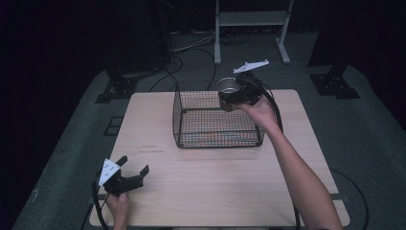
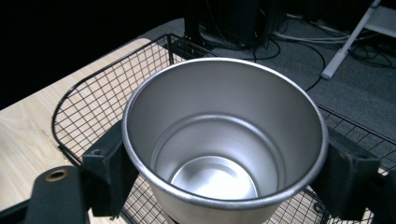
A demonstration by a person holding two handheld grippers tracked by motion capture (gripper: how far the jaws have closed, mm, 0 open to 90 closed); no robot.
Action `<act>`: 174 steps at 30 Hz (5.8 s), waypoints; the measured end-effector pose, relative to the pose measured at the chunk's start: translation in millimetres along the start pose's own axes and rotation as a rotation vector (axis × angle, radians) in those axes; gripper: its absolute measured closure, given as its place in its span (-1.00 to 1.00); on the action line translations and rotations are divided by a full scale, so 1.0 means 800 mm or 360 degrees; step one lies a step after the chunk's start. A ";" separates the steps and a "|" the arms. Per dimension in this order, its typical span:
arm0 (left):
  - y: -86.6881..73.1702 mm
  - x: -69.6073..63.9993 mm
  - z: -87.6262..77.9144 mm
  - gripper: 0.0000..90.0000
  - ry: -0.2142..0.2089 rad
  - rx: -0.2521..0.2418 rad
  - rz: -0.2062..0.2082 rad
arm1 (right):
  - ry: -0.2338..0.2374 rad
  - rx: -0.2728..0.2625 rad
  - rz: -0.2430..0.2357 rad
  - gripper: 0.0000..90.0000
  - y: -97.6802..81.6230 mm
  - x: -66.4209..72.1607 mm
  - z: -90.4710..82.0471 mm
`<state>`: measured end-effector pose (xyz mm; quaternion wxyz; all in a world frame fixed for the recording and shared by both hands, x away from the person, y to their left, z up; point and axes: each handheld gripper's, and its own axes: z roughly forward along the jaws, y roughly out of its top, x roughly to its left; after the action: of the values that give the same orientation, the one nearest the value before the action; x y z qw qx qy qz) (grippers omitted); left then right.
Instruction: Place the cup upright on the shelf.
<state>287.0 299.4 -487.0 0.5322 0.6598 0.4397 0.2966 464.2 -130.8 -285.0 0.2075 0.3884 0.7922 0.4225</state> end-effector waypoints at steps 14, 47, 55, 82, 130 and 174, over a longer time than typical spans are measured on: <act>0.000 0.001 0.000 -1.00 -0.0002 0.0002 0.0004 | -0.0012 0.0048 0.0102 -0.60 -0.005 -0.015 0.044; 0.000 0.000 0.000 -1.00 -0.0006 0.0005 0.0002 | -0.0047 0.0223 0.0209 -0.60 -0.029 -0.035 0.120; 0.000 0.000 0.000 -1.00 -0.0007 0.0001 -0.0001 | -0.0056 0.0314 0.0217 -0.60 -0.038 -0.037 0.135; 0.000 0.001 0.000 -1.00 -0.0006 -0.0009 -0.0001 | -0.0090 0.0527 0.0195 -0.60 -0.060 -0.038 0.175; 0.001 0.000 -0.001 -1.00 -0.0008 -0.0002 0.0008 | -0.0082 0.0598 0.0188 -0.67 -0.070 -0.044 0.183; 0.001 0.000 0.000 -1.00 0.0003 0.0001 0.0010 | -0.0008 0.0546 0.0217 -0.83 -0.062 -0.043 0.164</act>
<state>286.9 299.5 -486.5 0.5307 0.6611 0.4382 0.2989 549.7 -108.6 -399.6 0.1112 0.4719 0.8240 0.2933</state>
